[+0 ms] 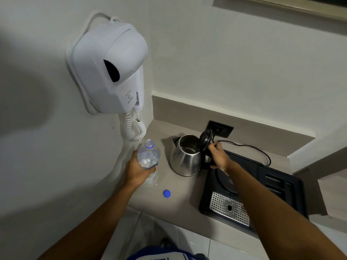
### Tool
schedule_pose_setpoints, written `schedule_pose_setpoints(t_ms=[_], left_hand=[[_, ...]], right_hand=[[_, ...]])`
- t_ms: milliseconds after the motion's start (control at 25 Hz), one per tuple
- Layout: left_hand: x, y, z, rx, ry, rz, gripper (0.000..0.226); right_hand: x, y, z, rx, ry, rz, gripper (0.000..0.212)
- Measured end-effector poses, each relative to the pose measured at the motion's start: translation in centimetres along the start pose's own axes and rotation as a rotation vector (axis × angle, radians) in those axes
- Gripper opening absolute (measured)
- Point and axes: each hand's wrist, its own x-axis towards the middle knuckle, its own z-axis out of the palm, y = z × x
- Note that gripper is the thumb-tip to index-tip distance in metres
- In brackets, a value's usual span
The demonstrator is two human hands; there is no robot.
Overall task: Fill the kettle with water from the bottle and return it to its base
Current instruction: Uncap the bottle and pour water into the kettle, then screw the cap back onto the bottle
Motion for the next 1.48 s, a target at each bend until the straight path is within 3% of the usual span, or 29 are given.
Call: schedule_pose_setpoints(t_ms=[160,280,360,440,480,560,640,720,800,880,960,1040,1120,1240,1360,1480], left_hand=[[-1.4,-1.7,-0.1,-0.161,0.041,0.097,0.076],[-1.9,-2.6,0.7,-0.220,0.091,0.028,0.089],[-3.7,-4.2,2.4,-0.082,0.179,-0.127,0.093],[-7.0,-6.4,4.1,0.127,0.220,-0.266,0.072],[-8.7,-7.3,4.6,0.213,0.177,-0.240,0.052],[-11.0,-8.4,5.4,0.382,0.045,0.017,0.024],[-10.8,-8.7,5.9,0.461,-0.151,0.283,0.040],[-9.4,-7.4,6.2,0.523,-0.312,0.414,0.056],[-8.2,-6.2,6.6,0.604,-0.417,0.482,0.053],[-7.7,-6.3,6.9,0.619,-0.438,0.565,0.035],[-7.6,-6.4,6.5,0.627,-0.481,0.473,0.022],[-8.0,-6.3,5.9,0.580,-0.493,0.400,0.023],[-8.1,-4.3,4.8,0.359,-0.441,0.469,0.026],[-6.4,1.0,1.8,0.083,-0.047,0.665,0.025],[-3.4,5.0,-2.4,0.128,0.244,0.677,0.020],[-1.8,5.8,-3.9,0.330,0.228,0.566,0.019]], right_hand=[[0.3,0.2,0.0,-0.011,-0.008,-0.006,0.055],[0.4,0.3,0.1,-0.021,0.005,0.000,0.055],[0.5,0.4,0.1,-0.018,0.019,-0.005,0.050],[0.6,0.5,0.1,-0.030,0.022,-0.007,0.049],[0.6,0.5,0.1,-0.039,0.016,-0.003,0.052],[0.6,0.4,0.1,-0.054,0.007,0.006,0.061],[0.6,0.4,0.0,-0.068,-0.004,0.007,0.067],[0.5,0.4,0.1,-0.064,-0.005,0.012,0.067],[0.5,0.3,0.1,-0.062,0.010,0.014,0.067],[0.4,0.2,0.2,-0.070,0.013,0.012,0.067],[0.4,0.2,0.2,-0.070,0.013,0.016,0.069],[0.4,0.2,0.1,-0.074,0.008,0.011,0.068],[0.5,0.3,0.1,-0.075,-0.002,-0.004,0.064],[0.5,0.3,0.0,-0.083,-0.013,-0.009,0.066],[0.4,0.4,-0.1,-0.083,-0.017,-0.019,0.066],[0.4,0.3,-0.2,-0.076,-0.017,-0.021,0.067]])
